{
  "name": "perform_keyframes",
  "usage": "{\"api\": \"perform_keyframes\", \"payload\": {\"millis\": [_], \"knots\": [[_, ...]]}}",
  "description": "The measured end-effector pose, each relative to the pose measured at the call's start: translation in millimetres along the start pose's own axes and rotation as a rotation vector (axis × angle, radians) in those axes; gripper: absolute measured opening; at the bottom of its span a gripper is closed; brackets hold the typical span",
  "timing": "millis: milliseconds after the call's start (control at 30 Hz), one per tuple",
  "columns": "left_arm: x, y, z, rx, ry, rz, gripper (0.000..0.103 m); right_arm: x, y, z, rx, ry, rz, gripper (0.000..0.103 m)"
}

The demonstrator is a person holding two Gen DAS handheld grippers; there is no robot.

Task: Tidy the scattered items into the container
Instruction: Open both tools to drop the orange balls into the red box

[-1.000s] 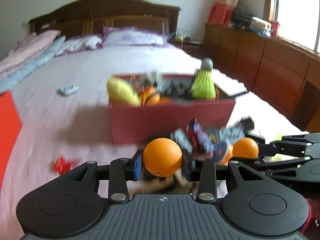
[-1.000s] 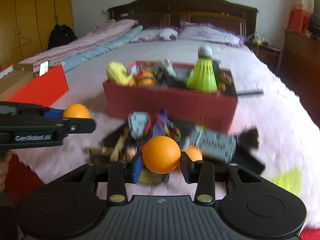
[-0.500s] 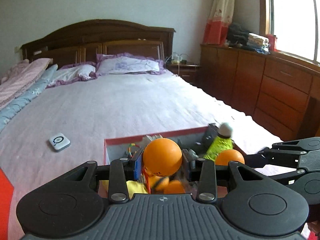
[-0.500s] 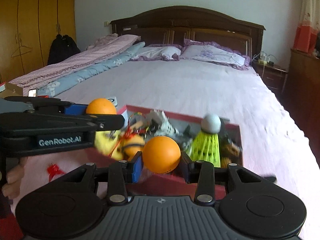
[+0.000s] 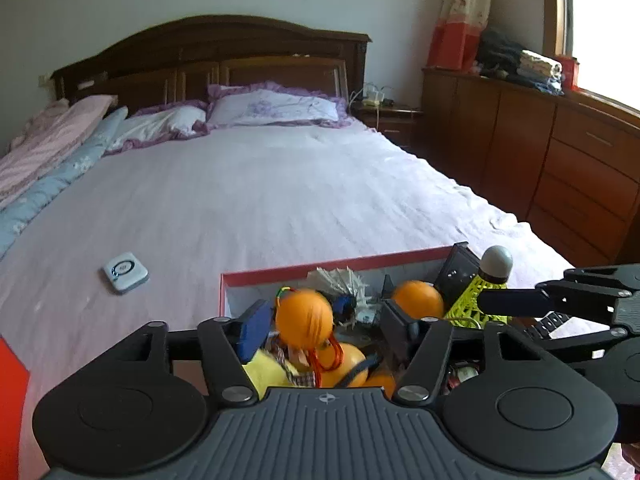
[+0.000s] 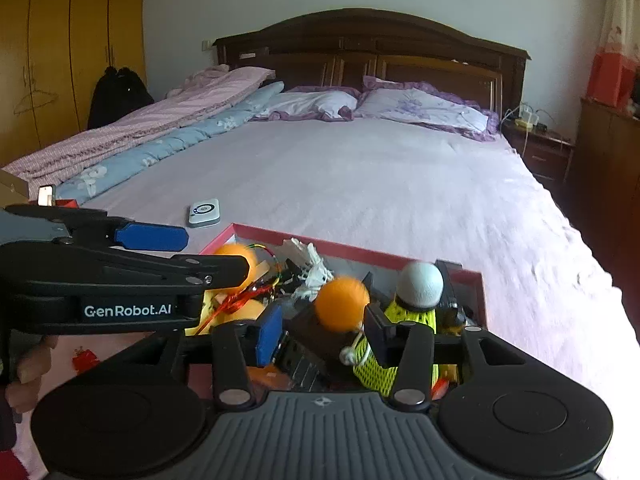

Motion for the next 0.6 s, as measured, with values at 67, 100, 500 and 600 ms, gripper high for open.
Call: {"api": "perform_keyframes", "payload": {"millis": [67, 100, 500, 600], "knots": [[5.5, 8.1, -1.8, -0.006, -0.002, -0.004, 0.077, 6.5, 6.6, 1.4, -0.005, -0.005, 0.002, 0.052], [8.2, 12.7, -2.6, -0.012, -0.007, -0.007, 0.080, 9.4, 9.9, 2.0, -0.008, -0.007, 0.005, 0.052], [38.7, 67.9, -22.0, -0.090, 0.035, 0.036, 0.101, 59.8, 47.9, 5.5, 0.024, -0.074, 0.099, 0.064], [49.2, 78.8, -27.3, -0.085, 0.058, 0.048, 0.103, 74.6, 56.2, 9.1, 0.027, -0.089, 0.123, 0.065]]}}
Point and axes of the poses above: each gripper's, at about its wrist camera, not at the fingertips, and y roughly against the way its jaws point, z to its left, x to its underside, the point moved 9 cm from there along -y, roughly the way its jaws point, and after that the axes turned 9 degrees about z, right-handed, at the moved point
